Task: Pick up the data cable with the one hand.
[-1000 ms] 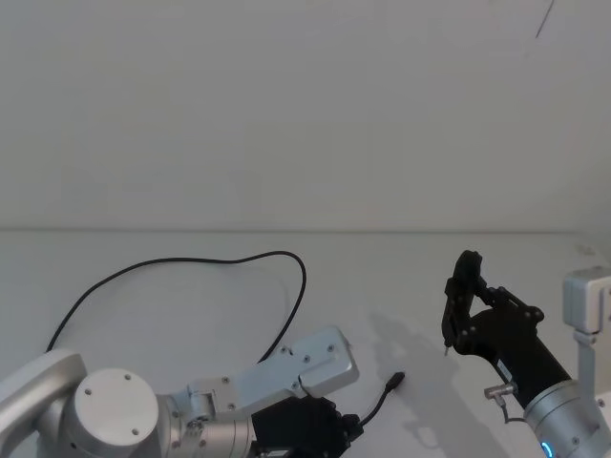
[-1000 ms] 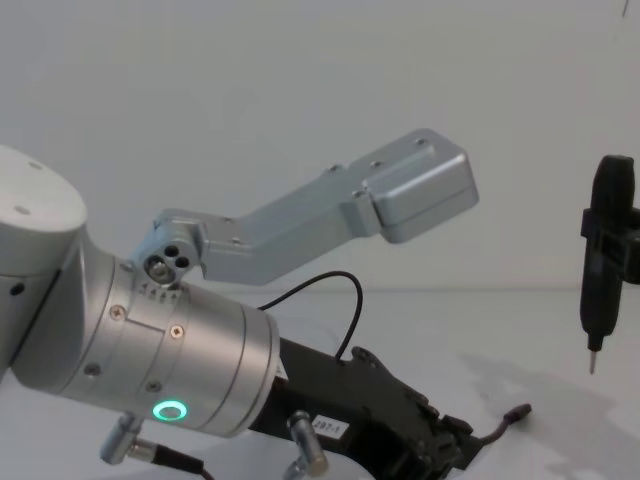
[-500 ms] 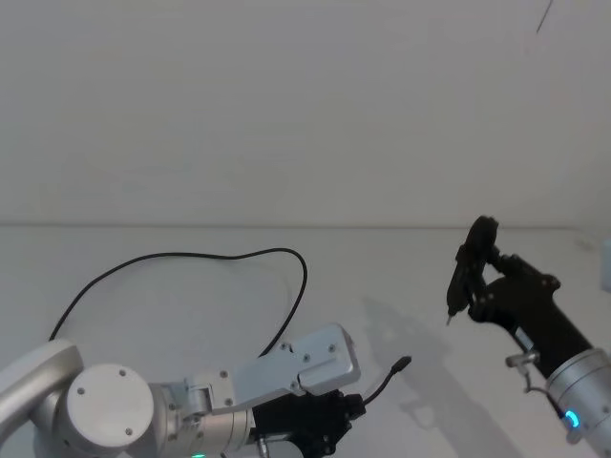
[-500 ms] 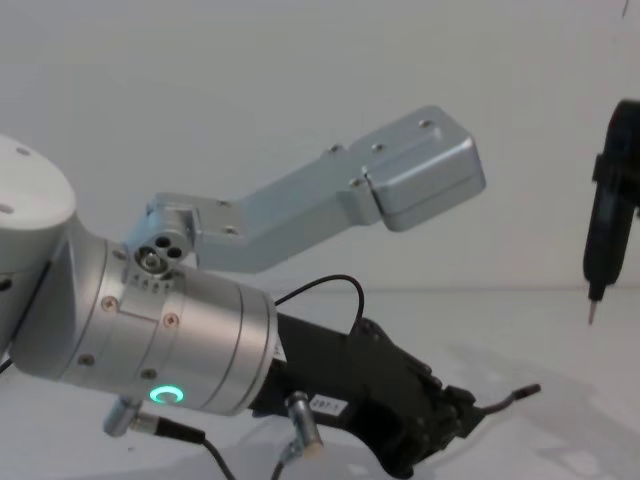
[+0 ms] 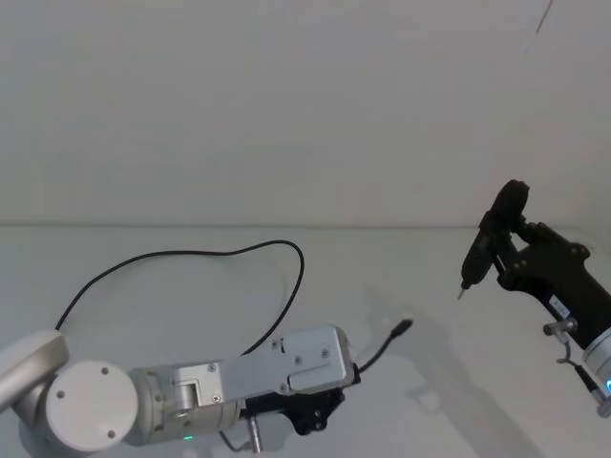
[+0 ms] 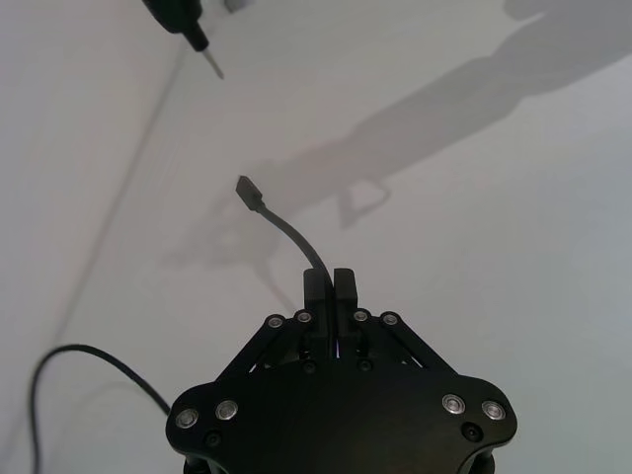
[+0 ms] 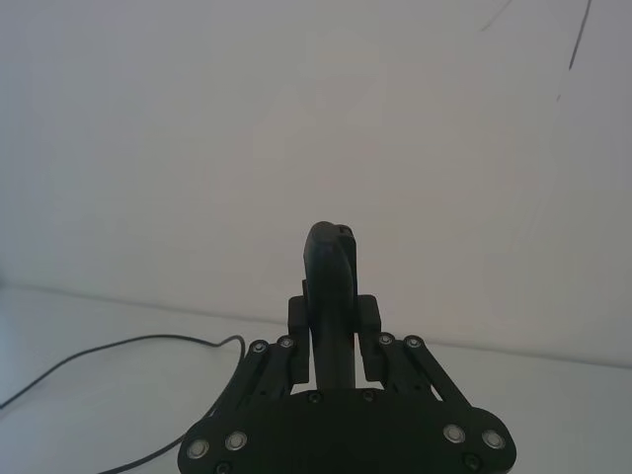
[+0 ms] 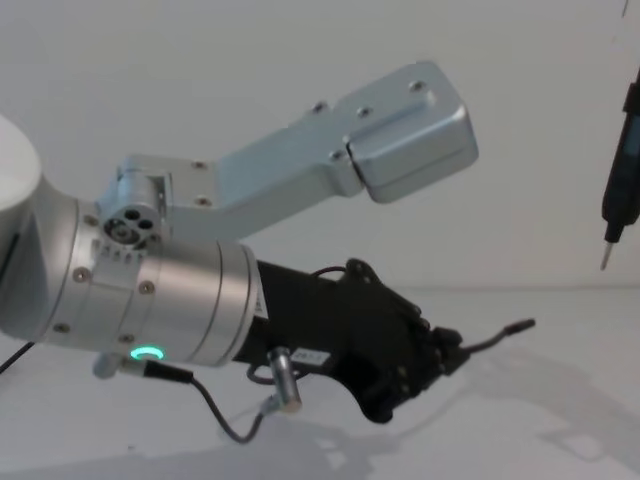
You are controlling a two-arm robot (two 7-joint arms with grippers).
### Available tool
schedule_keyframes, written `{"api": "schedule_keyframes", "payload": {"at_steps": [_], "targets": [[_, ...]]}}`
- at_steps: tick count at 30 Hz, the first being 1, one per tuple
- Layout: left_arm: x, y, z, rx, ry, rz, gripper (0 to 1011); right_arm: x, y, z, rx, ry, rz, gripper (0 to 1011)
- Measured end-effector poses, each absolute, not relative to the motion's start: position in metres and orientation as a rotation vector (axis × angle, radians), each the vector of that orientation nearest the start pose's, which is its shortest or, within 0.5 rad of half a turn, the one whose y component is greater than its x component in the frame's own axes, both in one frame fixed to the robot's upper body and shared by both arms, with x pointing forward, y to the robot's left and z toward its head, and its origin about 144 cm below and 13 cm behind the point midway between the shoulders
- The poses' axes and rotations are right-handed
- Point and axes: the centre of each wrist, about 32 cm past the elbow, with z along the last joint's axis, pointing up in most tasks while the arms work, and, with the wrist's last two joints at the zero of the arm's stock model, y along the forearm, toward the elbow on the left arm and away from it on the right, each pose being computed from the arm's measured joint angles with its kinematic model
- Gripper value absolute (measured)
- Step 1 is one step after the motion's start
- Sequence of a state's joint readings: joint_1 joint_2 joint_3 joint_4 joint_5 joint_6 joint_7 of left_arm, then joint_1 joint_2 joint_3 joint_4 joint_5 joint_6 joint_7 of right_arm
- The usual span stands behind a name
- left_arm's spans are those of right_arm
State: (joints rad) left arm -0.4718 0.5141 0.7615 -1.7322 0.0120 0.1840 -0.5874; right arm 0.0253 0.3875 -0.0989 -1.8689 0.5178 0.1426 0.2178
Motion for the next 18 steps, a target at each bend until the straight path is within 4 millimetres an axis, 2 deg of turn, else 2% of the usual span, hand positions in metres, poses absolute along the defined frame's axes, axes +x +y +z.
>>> {"api": "schedule_keyframes", "payload": {"at_steps": [18], "targets": [[0.492,0.164,1.271,0.456,-0.7,0.37,54,0.469,-0.273,1.245,0.215,-0.048,-1.077,283]]}}
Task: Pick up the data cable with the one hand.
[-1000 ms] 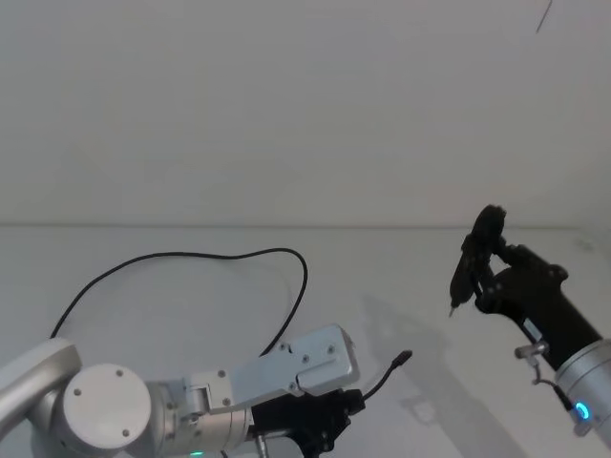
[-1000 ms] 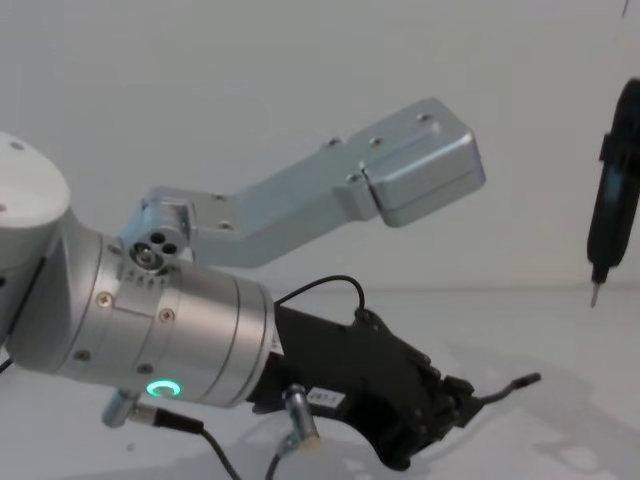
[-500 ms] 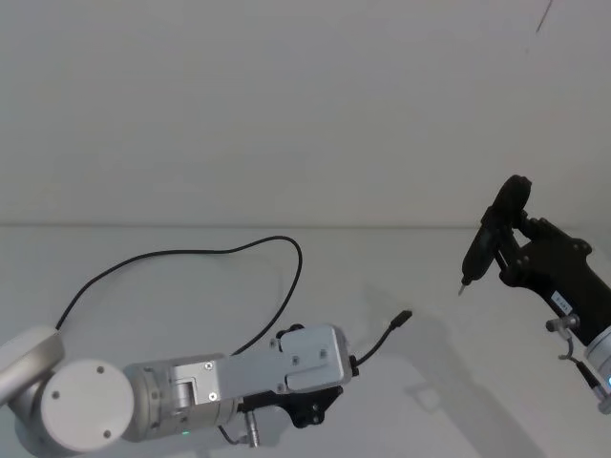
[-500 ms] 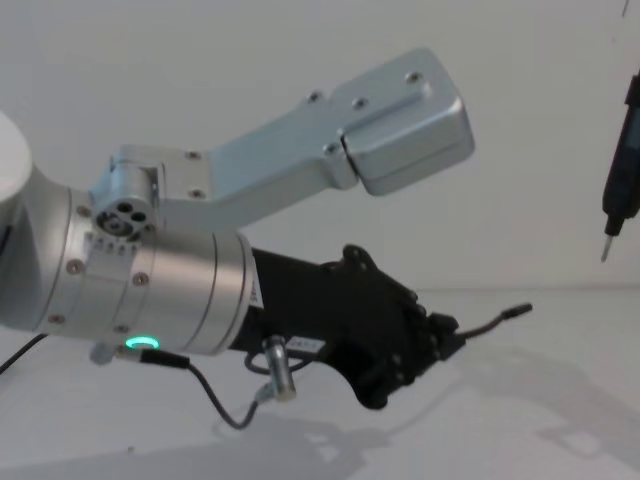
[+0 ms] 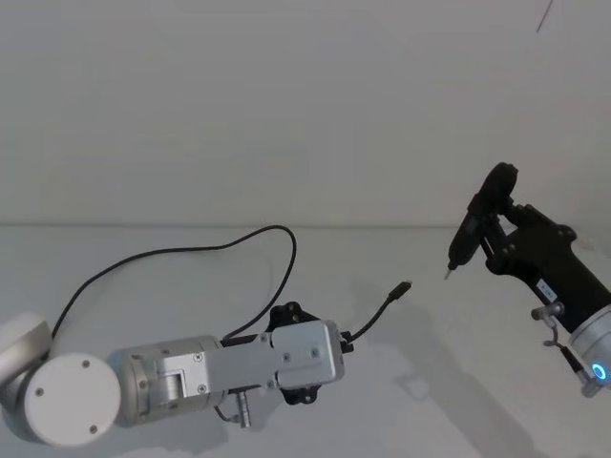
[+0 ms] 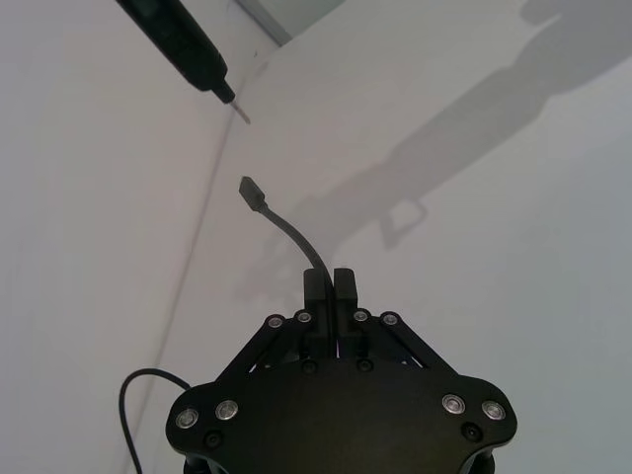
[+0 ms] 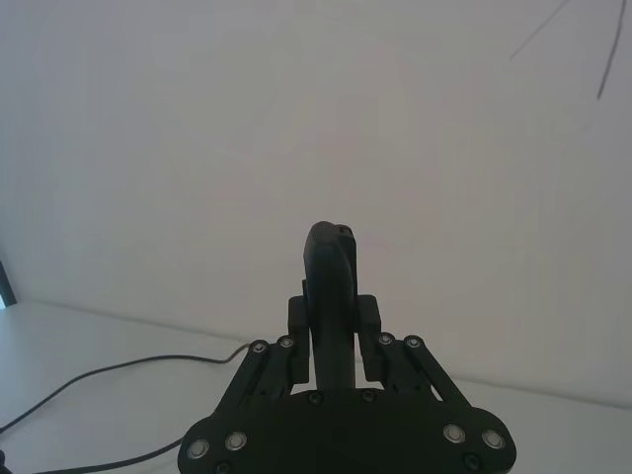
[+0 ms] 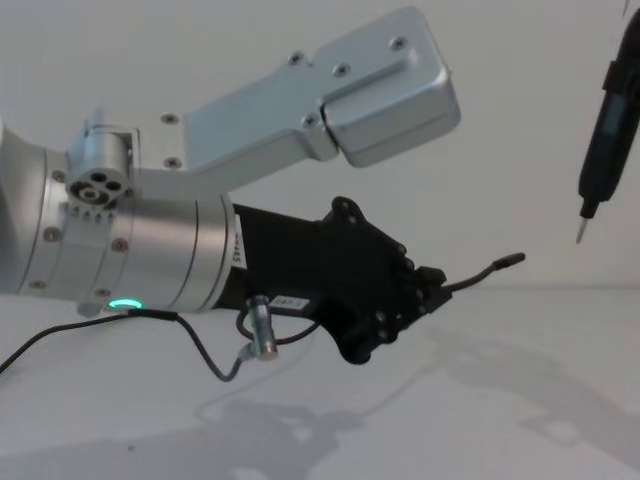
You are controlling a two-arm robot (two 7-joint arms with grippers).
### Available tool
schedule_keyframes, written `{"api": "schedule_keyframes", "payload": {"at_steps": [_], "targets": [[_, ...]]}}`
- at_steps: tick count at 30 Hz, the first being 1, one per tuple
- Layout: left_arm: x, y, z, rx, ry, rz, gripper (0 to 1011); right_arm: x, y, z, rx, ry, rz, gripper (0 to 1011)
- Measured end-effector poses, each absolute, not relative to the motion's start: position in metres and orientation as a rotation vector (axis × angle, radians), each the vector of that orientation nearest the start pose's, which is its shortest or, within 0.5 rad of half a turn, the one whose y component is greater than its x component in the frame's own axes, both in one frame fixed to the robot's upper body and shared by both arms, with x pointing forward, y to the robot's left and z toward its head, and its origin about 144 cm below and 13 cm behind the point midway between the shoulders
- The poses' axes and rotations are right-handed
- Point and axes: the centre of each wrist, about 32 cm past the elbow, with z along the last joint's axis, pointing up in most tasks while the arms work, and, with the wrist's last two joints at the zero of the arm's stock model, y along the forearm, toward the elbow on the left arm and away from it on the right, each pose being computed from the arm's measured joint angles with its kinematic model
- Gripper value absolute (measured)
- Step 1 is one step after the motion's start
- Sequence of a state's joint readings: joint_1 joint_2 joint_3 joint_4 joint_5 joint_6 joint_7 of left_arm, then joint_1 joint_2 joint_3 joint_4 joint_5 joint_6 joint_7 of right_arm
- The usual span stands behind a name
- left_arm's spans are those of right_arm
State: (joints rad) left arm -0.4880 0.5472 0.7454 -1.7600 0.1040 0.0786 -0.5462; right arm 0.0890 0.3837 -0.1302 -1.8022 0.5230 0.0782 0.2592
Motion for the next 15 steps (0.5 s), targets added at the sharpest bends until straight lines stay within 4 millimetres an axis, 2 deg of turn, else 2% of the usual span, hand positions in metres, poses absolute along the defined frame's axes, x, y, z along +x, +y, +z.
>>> {"api": "schedule_keyframes", "payload": {"at_steps": [15], "targets": [[0.4919,0.1659,1.2746,0.452,-0.741,0.373,54,0.4776,-0.2667,1.2492,0.239,-0.035,-1.018,283]]}}
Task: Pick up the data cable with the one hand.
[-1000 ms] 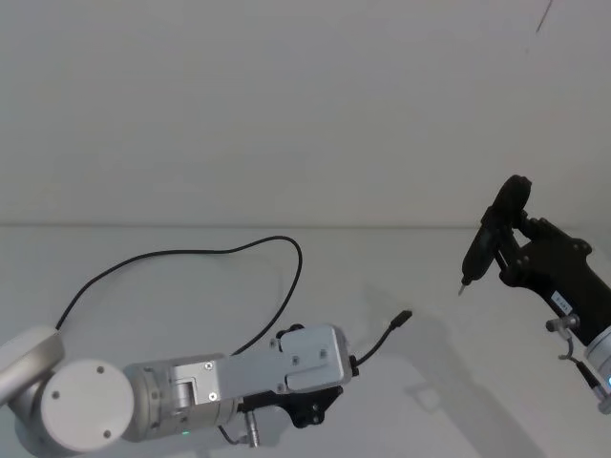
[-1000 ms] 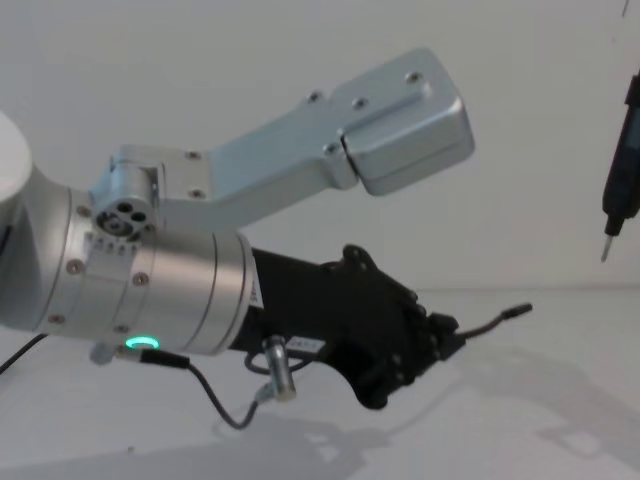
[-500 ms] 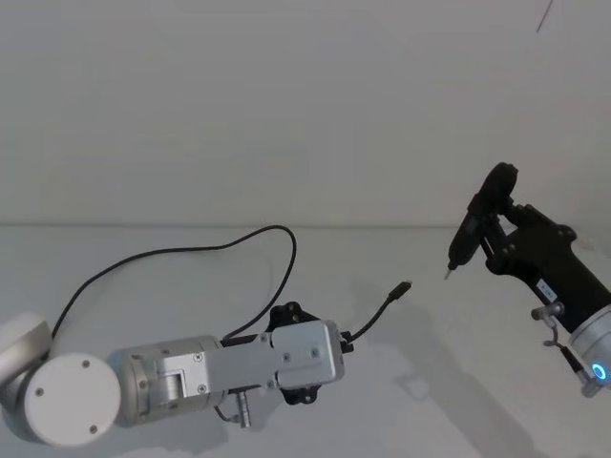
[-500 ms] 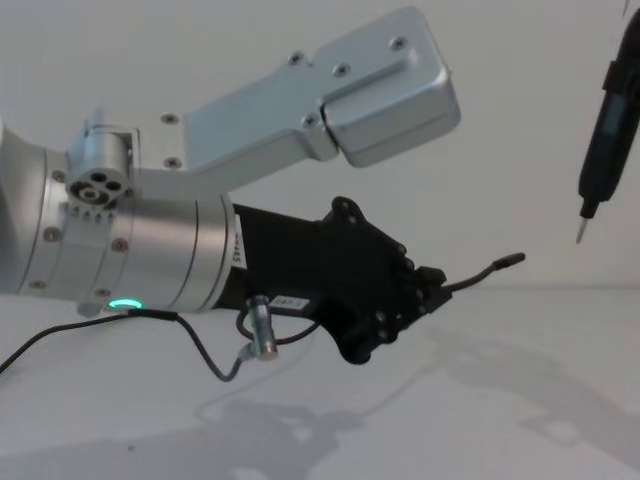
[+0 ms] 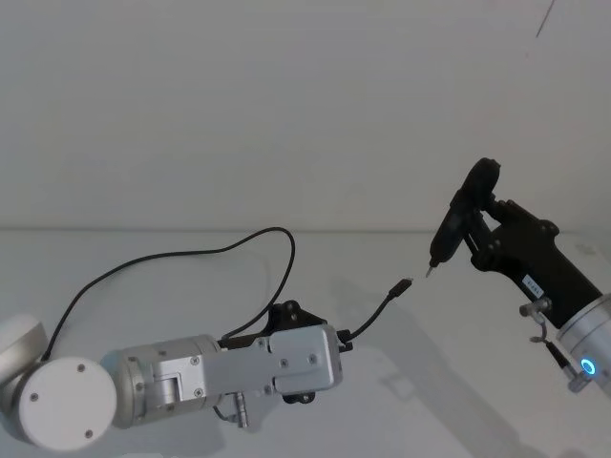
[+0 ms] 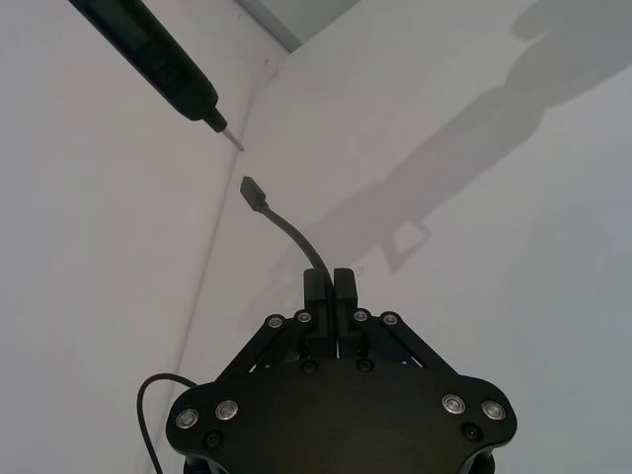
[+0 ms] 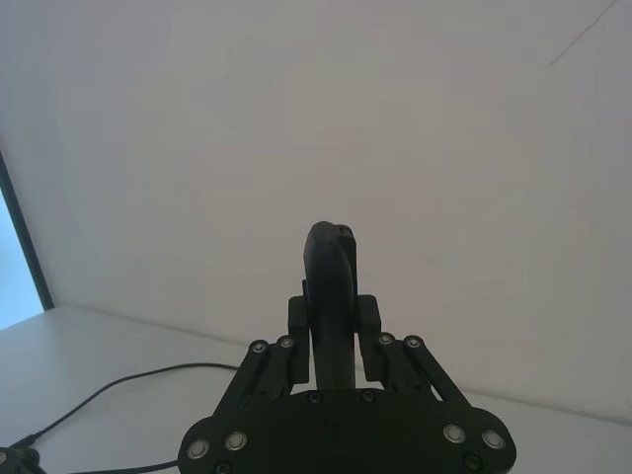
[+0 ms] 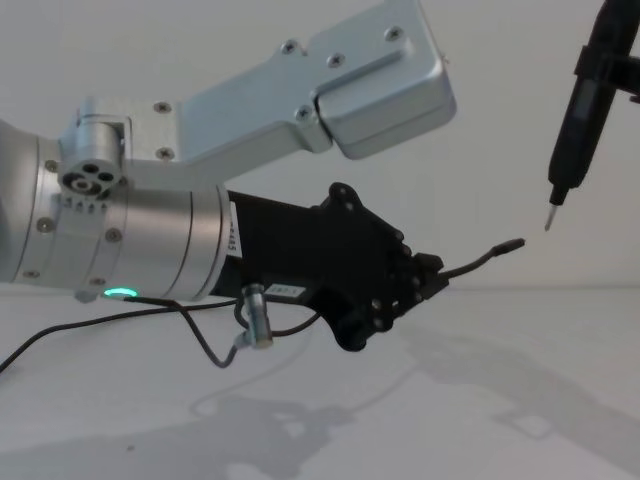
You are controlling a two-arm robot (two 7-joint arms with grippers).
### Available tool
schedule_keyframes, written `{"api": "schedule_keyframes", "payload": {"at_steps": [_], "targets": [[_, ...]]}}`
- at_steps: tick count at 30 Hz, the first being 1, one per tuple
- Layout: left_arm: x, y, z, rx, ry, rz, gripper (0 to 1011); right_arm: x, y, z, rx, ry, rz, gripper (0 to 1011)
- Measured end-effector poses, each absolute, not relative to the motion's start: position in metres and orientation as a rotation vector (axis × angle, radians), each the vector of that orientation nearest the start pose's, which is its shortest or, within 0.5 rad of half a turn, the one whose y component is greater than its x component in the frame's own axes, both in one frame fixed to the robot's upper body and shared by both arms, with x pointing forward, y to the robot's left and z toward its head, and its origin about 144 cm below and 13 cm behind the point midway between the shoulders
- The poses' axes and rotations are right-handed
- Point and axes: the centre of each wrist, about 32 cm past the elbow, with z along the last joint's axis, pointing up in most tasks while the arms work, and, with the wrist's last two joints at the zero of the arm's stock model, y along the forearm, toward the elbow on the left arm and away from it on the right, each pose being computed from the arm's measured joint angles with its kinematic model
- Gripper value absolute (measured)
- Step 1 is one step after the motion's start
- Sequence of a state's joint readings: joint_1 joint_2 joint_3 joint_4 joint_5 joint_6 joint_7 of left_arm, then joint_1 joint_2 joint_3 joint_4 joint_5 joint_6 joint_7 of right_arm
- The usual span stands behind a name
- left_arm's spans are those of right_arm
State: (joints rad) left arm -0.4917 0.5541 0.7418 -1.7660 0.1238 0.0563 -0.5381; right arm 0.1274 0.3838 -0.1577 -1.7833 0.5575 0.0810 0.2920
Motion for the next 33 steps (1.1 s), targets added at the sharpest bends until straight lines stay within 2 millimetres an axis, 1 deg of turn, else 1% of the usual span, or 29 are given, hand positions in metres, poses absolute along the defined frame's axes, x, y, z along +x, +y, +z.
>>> {"api": "schedule_keyframes", "payload": {"at_steps": [12,33], "targets": [[0.492,0.167,1.275,0.45,-0.752,0.374,54,0.48,-0.264,1.253,0.236,-0.007,-0.99,283],[0.492,0.167,1.276,0.45,-0.758,0.374,54,0.492,-0.258,1.245,0.221,-0.025,-1.002,283]]}}
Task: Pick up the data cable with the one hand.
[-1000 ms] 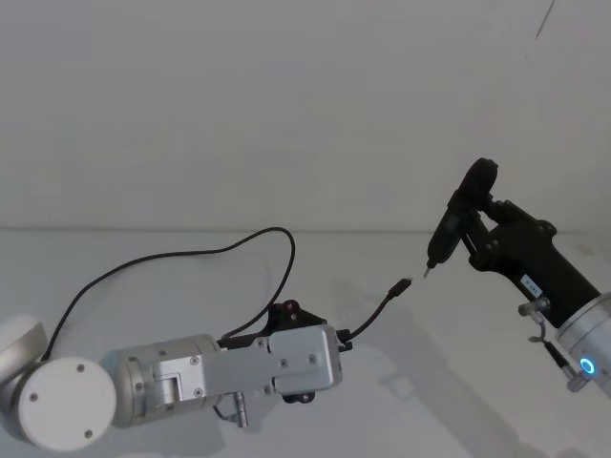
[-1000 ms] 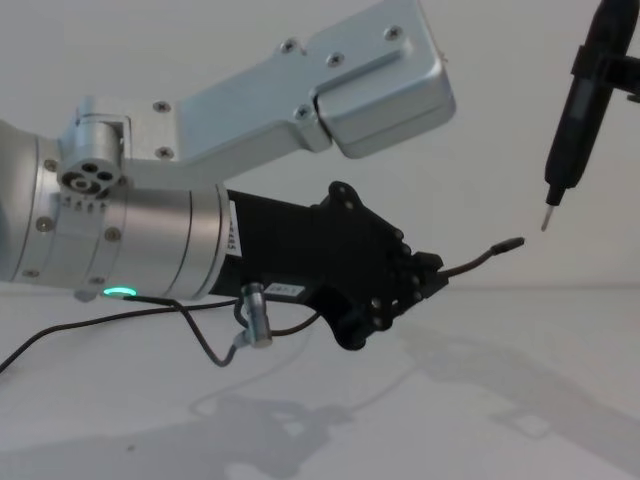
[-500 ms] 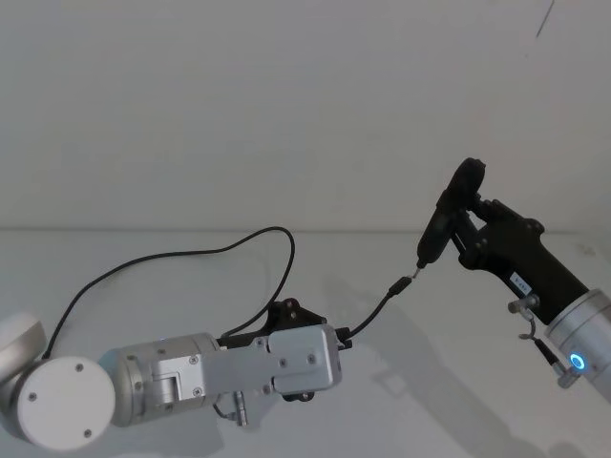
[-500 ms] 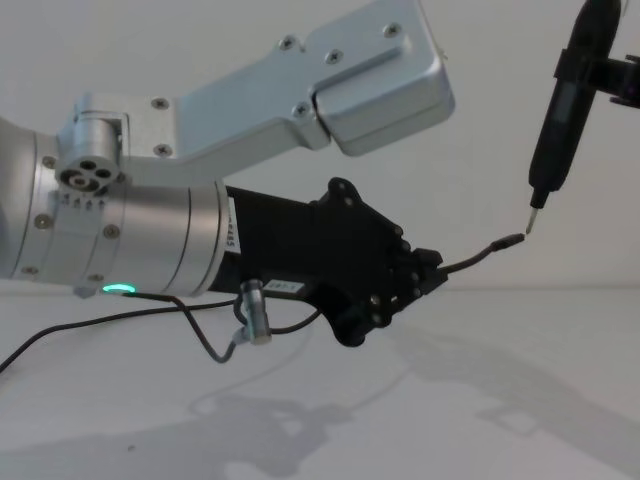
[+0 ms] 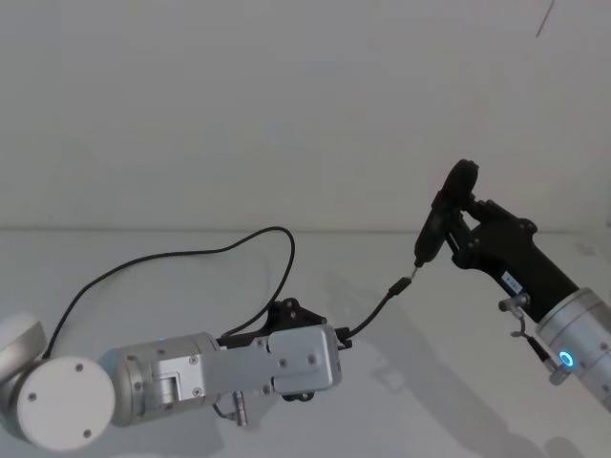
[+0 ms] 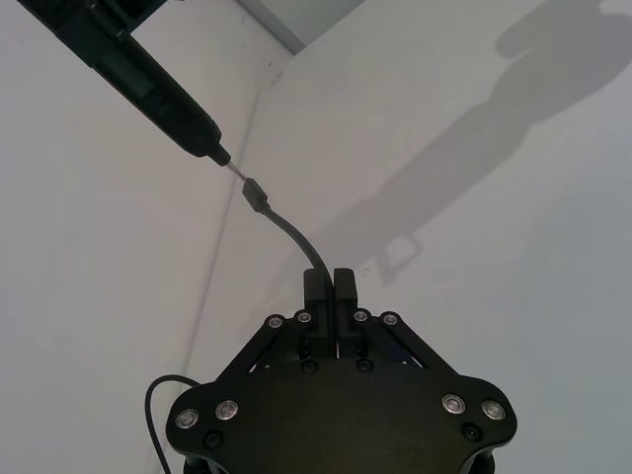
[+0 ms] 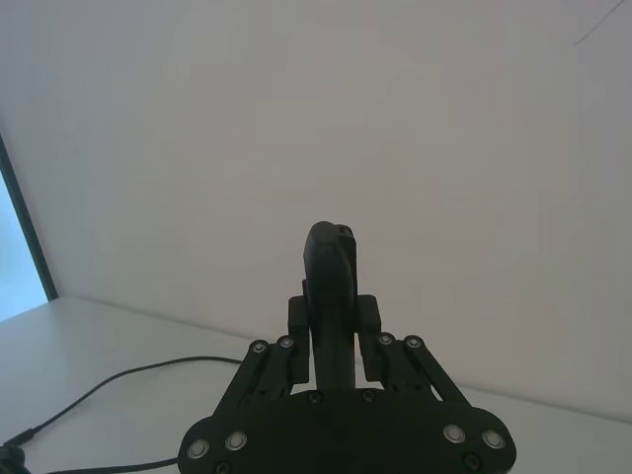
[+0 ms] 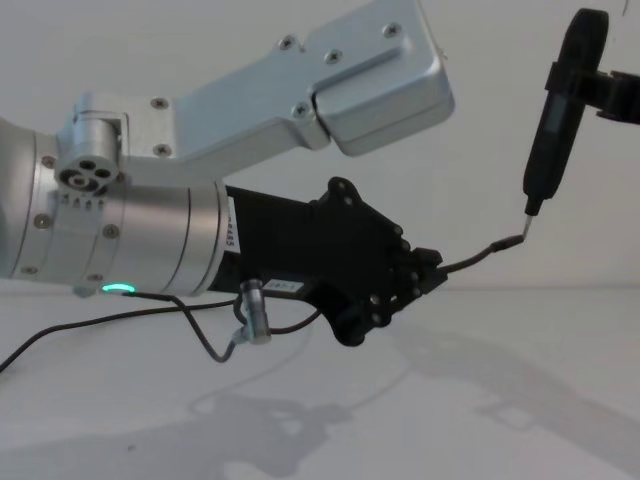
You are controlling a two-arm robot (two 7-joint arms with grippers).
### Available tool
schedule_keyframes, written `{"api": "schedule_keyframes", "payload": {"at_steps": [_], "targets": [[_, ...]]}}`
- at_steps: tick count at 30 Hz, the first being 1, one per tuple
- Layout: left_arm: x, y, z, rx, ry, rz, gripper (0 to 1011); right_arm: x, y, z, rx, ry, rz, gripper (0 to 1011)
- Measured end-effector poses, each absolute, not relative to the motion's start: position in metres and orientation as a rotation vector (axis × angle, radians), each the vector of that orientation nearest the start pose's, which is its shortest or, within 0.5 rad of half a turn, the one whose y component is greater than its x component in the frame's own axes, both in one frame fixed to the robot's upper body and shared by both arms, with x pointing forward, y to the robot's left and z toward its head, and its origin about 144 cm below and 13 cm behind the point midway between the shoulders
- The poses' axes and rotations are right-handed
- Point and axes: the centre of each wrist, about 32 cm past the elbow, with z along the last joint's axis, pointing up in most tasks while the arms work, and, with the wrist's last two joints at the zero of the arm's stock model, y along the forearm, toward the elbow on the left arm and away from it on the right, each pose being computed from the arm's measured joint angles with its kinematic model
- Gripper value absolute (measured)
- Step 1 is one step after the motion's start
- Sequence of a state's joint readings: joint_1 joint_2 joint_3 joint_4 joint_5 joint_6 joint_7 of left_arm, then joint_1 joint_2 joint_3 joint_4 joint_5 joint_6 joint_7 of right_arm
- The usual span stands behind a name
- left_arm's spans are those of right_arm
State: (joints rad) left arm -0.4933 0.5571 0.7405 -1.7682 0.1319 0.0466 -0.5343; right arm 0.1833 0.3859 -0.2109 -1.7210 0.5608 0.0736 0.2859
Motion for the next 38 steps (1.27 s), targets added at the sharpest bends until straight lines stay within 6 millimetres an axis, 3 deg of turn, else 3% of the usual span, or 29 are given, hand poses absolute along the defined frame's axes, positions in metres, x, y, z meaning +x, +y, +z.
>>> {"api": "schedule_keyframes", "payload": {"at_steps": [38], "targets": [[0.492,0.1668,1.2758,0.45,-0.758,0.374,54,0.4914,-0.2543,1.2425,0.208,-0.027,-0.998,284]]}}
